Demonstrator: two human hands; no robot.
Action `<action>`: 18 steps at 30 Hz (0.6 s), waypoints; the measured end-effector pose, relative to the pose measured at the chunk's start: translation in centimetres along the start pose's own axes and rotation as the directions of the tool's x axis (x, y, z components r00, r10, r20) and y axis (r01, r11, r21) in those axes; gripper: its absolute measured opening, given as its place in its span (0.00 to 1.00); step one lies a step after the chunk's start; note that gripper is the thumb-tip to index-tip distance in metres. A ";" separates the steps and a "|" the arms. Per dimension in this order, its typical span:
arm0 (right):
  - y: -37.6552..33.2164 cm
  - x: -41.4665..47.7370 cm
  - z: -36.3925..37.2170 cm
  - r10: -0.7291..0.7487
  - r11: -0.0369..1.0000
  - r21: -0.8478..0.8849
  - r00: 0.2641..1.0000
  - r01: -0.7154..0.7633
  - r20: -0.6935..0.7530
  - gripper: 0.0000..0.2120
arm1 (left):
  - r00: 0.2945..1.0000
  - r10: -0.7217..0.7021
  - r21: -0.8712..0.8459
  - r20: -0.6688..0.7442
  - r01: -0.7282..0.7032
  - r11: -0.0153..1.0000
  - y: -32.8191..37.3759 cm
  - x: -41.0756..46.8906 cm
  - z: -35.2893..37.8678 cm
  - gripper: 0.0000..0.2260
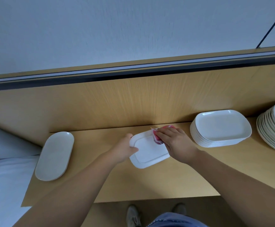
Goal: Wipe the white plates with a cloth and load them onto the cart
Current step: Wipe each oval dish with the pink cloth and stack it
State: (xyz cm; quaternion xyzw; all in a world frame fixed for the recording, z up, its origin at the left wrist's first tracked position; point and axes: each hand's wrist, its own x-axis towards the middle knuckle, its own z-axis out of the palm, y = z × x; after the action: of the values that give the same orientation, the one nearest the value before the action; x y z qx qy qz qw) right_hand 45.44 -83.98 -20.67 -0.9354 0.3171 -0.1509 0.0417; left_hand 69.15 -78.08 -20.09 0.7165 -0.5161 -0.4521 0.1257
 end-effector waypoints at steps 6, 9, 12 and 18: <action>-1.4 3.7 2.8 -0.104 0.991 -0.065 0.981 0.116 0.166 0.32 | 0.997 0.044 -0.084 -0.062 -0.049 0.995 0.1 0.7 0.5 0.06; -1.5 5.0 4.4 -0.107 0.983 -0.111 0.946 0.147 0.306 0.35 | 0.998 0.028 -0.068 -0.062 -0.032 0.997 -0.2 1.0 0.7 0.06; -1.7 5.3 5.3 -0.091 0.987 -0.087 0.910 0.138 0.405 0.37 | 0.998 0.005 -0.064 -0.059 -0.009 0.998 -0.6 1.6 0.9 0.09; -0.4 4.9 5.2 -0.008 0.998 -0.049 0.897 0.033 0.443 0.35 | 0.997 -0.036 -0.036 -0.068 0.034 0.999 -1.0 2.2 1.3 0.13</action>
State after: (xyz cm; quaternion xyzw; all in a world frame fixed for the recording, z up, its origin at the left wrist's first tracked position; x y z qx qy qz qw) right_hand 50.95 -86.78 -24.26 -0.9492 0.2937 0.0739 0.0851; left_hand 68.85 -79.17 -22.60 0.7382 -0.4910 -0.4384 0.1477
